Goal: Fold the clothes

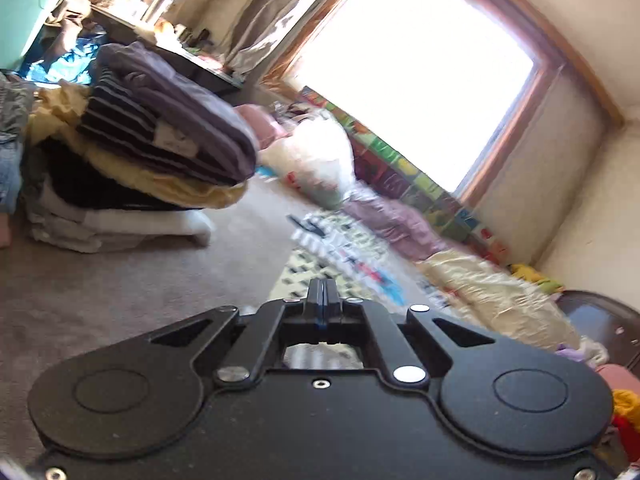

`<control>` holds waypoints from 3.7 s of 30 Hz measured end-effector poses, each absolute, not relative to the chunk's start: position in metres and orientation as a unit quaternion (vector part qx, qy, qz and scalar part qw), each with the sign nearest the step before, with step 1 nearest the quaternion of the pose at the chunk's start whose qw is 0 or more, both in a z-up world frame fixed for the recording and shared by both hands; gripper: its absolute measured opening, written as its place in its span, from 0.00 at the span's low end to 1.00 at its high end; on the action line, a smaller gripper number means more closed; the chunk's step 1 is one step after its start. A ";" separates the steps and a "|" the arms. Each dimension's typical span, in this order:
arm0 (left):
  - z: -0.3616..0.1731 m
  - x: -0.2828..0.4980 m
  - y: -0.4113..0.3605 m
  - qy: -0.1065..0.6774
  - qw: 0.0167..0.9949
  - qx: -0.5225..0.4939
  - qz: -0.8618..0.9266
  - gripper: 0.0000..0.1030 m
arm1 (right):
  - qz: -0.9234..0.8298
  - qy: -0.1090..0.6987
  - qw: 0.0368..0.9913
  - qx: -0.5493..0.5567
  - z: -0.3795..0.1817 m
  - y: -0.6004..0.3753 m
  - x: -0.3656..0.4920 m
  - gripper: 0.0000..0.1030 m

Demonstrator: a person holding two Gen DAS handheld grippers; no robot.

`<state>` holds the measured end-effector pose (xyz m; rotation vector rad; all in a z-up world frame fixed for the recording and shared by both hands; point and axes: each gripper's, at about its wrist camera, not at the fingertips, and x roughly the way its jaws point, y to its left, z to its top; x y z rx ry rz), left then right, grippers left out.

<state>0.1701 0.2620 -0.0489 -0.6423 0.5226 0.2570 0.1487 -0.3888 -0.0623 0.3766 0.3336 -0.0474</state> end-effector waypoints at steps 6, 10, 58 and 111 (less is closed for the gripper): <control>-0.062 0.180 0.272 0.266 0.888 -0.352 0.128 0.51 | 0.122 0.195 0.956 0.182 -0.062 -0.343 0.147 0.38; -0.076 0.187 0.272 0.279 0.877 -0.370 0.125 0.23 | 0.223 0.235 0.926 0.192 -0.069 -0.309 0.146 0.42; -0.023 0.131 0.089 0.280 0.948 -0.043 -0.143 0.30 | 0.256 0.260 0.921 0.137 -0.079 -0.270 0.128 0.42; -0.026 0.301 0.075 0.333 0.915 -0.182 -0.137 0.42 | 0.161 0.331 0.888 0.276 -0.074 -0.315 0.296 0.42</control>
